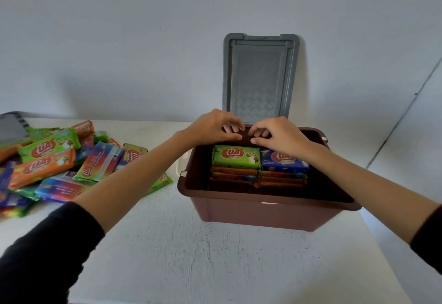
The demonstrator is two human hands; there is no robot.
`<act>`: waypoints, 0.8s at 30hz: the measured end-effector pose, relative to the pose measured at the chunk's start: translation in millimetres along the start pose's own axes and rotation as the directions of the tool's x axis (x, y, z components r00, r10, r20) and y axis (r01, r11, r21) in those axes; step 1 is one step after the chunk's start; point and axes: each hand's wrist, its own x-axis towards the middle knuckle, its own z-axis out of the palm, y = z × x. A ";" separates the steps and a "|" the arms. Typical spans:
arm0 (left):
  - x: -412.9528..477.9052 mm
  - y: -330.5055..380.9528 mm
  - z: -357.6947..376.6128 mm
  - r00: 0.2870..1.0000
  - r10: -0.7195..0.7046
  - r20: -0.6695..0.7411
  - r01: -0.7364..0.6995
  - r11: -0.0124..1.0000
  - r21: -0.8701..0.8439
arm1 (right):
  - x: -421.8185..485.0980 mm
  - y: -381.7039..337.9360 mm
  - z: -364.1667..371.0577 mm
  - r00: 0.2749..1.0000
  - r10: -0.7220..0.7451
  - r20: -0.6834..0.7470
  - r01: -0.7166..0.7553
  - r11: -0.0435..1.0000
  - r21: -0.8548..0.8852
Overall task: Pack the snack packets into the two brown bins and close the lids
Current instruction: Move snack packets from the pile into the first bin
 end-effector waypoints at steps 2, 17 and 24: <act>-13.1 -10.6 -19.8 0.993 -0.050 -0.103 0.043 0.997 -0.068 | 15.0 -18.8 1.0 0.998 -0.062 -0.021 0.063 0.997 0.052; -165.8 -125.2 -59.2 0.549 -0.813 -0.194 0.836 0.538 0.111 | 116.4 -184.3 102.1 0.730 -0.324 0.602 0.440 0.896 -0.052; -198.9 -135.9 -31.9 0.555 -0.804 -0.213 0.825 0.499 0.266 | 120.6 -193.0 156.0 0.539 -0.229 0.811 0.586 0.793 -0.166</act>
